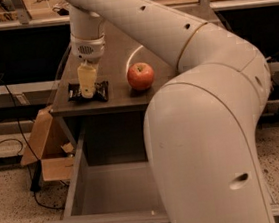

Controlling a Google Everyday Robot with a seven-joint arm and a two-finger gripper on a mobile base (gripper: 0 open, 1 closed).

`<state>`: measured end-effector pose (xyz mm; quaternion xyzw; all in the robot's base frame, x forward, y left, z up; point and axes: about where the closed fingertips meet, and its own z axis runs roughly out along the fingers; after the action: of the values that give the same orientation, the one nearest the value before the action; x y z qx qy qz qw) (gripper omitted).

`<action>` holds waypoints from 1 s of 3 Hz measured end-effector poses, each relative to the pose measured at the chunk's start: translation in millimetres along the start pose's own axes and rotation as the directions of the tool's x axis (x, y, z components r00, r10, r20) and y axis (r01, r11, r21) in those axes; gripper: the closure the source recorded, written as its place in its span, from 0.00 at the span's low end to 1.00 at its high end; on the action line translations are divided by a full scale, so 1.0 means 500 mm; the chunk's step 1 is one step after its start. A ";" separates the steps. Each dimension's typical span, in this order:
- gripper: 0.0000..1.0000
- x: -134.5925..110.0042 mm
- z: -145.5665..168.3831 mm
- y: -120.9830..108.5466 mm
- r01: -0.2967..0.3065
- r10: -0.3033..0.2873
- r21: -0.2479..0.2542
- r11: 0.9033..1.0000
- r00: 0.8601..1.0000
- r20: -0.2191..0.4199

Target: Pick rxbar chocolate from top drawer and place on counter

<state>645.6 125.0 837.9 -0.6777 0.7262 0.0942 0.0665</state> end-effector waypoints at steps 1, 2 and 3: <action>1.00 -0.004 0.018 0.003 0.003 -0.003 -0.017 1.000 1.000 -0.004; 0.82 -0.004 0.018 0.003 0.003 -0.003 -0.017 1.000 1.000 -0.004; 0.59 -0.004 0.018 0.003 0.003 -0.003 -0.017 1.000 1.000 -0.004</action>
Offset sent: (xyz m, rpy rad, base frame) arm -0.0018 0.0040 -0.0084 -0.0028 0.0156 0.0070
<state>643.9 129.0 829.8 -0.6796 0.7245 0.0988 0.0594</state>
